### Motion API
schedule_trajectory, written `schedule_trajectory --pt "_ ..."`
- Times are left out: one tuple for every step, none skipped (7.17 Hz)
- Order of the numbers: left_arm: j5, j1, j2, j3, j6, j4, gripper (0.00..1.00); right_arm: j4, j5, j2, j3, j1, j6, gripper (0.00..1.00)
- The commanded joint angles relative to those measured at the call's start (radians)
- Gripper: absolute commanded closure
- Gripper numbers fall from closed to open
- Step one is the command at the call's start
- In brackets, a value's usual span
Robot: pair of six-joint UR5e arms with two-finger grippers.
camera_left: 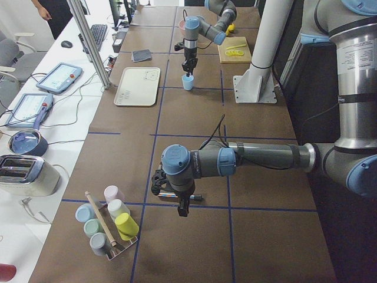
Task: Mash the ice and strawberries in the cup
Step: 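Carry the ice cube with the right gripper over the light-blue cup and release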
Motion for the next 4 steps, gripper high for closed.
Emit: schedule_trajectory --pt "-0.001 0.000 0.000 0.000 0.000 0.000 0.00 0.003 0.000 -0.002 -0.001 -0.001 0.001 0.33" --pt "-0.002 0.000 0.000 -0.003 0.000 0.000 0.00 0.003 0.005 0.000 0.005 0.010 -0.005 0.01" --pt "-0.002 0.000 0.000 -0.003 0.000 -0.001 0.00 0.001 0.055 -0.003 0.010 0.050 -0.010 0.00" --pt "-0.002 0.000 0.000 -0.003 0.000 -0.001 0.00 -0.003 0.172 -0.037 0.043 0.126 -0.025 0.00"
